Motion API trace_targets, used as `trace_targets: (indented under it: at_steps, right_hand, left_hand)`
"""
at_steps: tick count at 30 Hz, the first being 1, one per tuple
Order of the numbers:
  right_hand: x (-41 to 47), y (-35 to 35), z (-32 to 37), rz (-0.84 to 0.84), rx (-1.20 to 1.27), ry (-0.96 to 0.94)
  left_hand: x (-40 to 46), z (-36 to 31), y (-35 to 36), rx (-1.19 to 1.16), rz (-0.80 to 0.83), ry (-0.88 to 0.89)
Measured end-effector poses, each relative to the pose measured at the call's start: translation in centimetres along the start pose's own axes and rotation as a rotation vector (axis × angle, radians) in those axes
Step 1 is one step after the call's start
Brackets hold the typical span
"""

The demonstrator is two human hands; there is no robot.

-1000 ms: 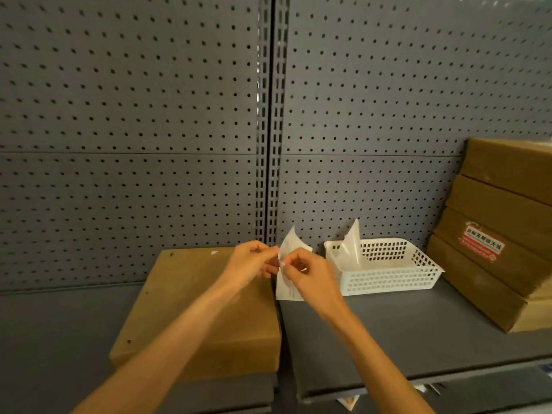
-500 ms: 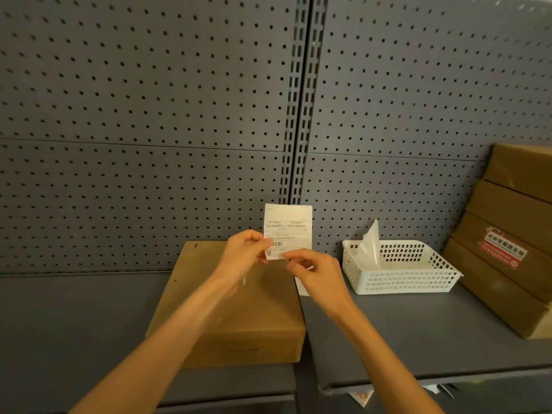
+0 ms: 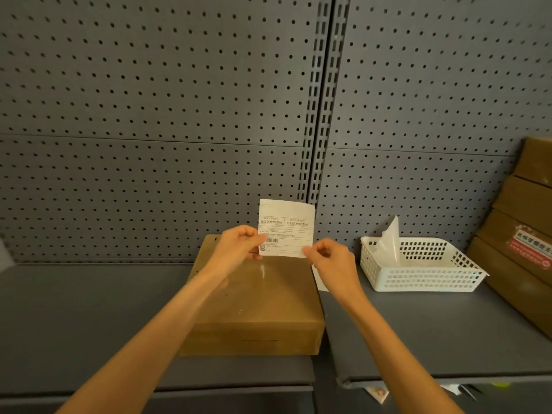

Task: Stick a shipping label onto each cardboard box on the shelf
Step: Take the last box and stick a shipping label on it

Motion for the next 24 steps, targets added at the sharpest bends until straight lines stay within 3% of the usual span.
trace_targets:
  at_steps: [7,24]
  right_hand:
    - [-0.6,3.7,0.0,0.152,-0.051,0.025]
    - [-0.4,7.2,-1.7,0.214,-0.331,-0.005]
  left_hand:
    - [0.0,1.9,-3.4,0.257,-0.072,0.032]
    - [-0.5,5.1,-5.5,0.420,-0.068,-0.038]
Point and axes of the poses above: each hand's wrist, its own x-axis towards the middle knuckle, its own y-axis out of the palm, z = x × y, the point moved 9 cm from there along x, towards the middle knuckle, and after that the axes turned 2 degrees about -y, right-handed, at the moved point
